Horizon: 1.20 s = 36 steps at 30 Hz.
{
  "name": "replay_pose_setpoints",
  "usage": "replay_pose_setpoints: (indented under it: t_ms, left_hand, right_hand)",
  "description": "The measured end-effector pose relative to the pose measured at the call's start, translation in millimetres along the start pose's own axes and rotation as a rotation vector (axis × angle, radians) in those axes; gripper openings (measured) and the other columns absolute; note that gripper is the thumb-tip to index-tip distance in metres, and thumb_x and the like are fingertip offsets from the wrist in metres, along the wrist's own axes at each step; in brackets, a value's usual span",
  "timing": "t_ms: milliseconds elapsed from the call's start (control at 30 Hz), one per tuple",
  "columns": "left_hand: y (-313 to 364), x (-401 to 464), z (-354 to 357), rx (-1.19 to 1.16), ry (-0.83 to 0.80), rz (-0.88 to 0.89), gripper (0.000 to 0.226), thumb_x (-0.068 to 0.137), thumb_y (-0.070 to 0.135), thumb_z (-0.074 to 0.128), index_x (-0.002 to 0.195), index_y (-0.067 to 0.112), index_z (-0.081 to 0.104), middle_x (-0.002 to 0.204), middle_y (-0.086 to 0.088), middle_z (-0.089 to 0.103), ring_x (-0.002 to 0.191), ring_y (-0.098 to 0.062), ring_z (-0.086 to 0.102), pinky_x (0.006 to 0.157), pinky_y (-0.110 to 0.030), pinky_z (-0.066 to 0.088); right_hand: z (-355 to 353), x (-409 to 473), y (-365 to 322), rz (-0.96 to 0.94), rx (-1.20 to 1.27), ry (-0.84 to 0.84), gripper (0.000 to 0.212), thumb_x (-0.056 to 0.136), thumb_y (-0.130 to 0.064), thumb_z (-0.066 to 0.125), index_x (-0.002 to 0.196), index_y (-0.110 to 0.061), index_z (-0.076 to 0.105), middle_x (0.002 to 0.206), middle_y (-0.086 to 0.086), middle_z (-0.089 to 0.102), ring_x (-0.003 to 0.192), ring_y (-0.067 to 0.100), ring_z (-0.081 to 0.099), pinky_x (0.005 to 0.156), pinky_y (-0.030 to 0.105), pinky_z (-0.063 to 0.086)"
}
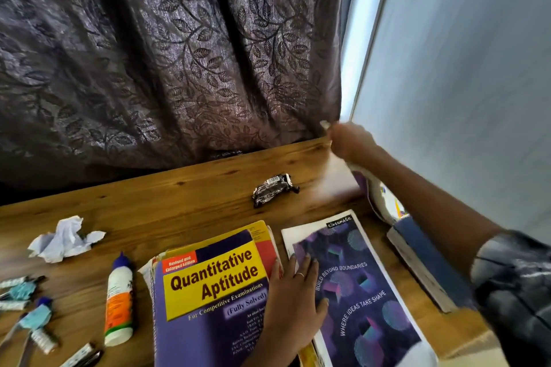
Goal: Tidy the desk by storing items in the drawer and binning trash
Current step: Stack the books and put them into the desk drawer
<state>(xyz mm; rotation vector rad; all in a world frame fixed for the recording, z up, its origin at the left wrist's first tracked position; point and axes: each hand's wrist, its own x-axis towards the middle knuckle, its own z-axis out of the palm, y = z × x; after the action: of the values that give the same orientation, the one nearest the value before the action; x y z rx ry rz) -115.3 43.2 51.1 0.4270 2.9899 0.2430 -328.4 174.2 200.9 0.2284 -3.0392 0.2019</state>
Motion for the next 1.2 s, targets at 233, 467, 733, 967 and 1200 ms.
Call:
replay_pose_setpoints:
  t_ms: [233, 467, 733, 967, 1200]
  left_hand:
    - [1.5, -0.4, -3.5, 0.042, -0.017, 0.003, 0.073, 0.091, 0.059, 0.021, 0.151, 0.019, 0.009, 0.159, -0.001, 0.010, 0.147, -0.023, 0.006, 0.110, -0.043, -0.012]
    - [0.6, -1.4, -6.4, -0.755, 0.324, -0.189, 0.075, 0.089, 0.067, 0.010, 0.151, 0.027, -0.004, 0.147, -0.020, 0.036, 0.097, -0.021, 0.065, 0.063, -0.021, 0.055]
    - [-2.2, -4.7, -12.3, -0.899, 0.487, -0.187, 0.058, 0.096, 0.045, 0.023, 0.150, 0.026, 0.015, 0.145, 0.021, 0.020, 0.105, -0.007, 0.062, 0.058, -0.024, 0.058]
    - [-0.4, 3.5, -4.4, -0.364, 0.224, -0.097, 0.061, 0.095, 0.049, 0.028, 0.150, 0.024, 0.021, 0.157, 0.005, 0.015, 0.144, -0.020, 0.023, 0.110, -0.035, 0.032]
    - [1.4, 3.9, -3.7, -0.096, 0.035, -0.023, 0.066, 0.094, 0.052, 0.033, 0.151, 0.023, 0.014, 0.159, 0.000, 0.011, 0.146, -0.022, 0.011, 0.117, -0.039, 0.014]
  right_hand:
    - [-61.6, -28.3, 22.4, 0.037, 0.161, 0.279, 0.029, 0.087, -0.014, 0.053, 0.115, -0.011, 0.064, 0.111, 0.020, 0.064, 0.096, 0.039, 0.061, 0.079, 0.041, 0.051]
    - [-35.6, -121.3, 12.9, -0.574, 0.246, 0.162, 0.049, 0.075, 0.000, 0.048, 0.114, -0.020, 0.067, 0.103, 0.006, 0.068, 0.085, 0.015, 0.058, 0.078, 0.020, 0.045]
    - [51.1, -236.1, 34.4, -0.531, 0.197, 0.094, 0.039, 0.056, 0.006, 0.059, 0.078, -0.021, 0.075, 0.098, -0.001, 0.073, 0.090, 0.019, 0.071, 0.075, 0.038, 0.059]
    - [87.3, -295.8, 45.1, -0.363, 0.259, 0.091, 0.032, 0.054, 0.005, 0.081, 0.069, -0.021, 0.069, 0.091, -0.002, 0.074, 0.090, 0.015, 0.070, 0.082, 0.026, 0.052]
    - [101.7, -305.7, 33.1, -0.232, 0.235, -0.136, 0.024, 0.066, -0.007, 0.081, 0.079, -0.022, 0.068, 0.095, -0.006, 0.069, 0.088, 0.009, 0.067, 0.069, 0.021, 0.058]
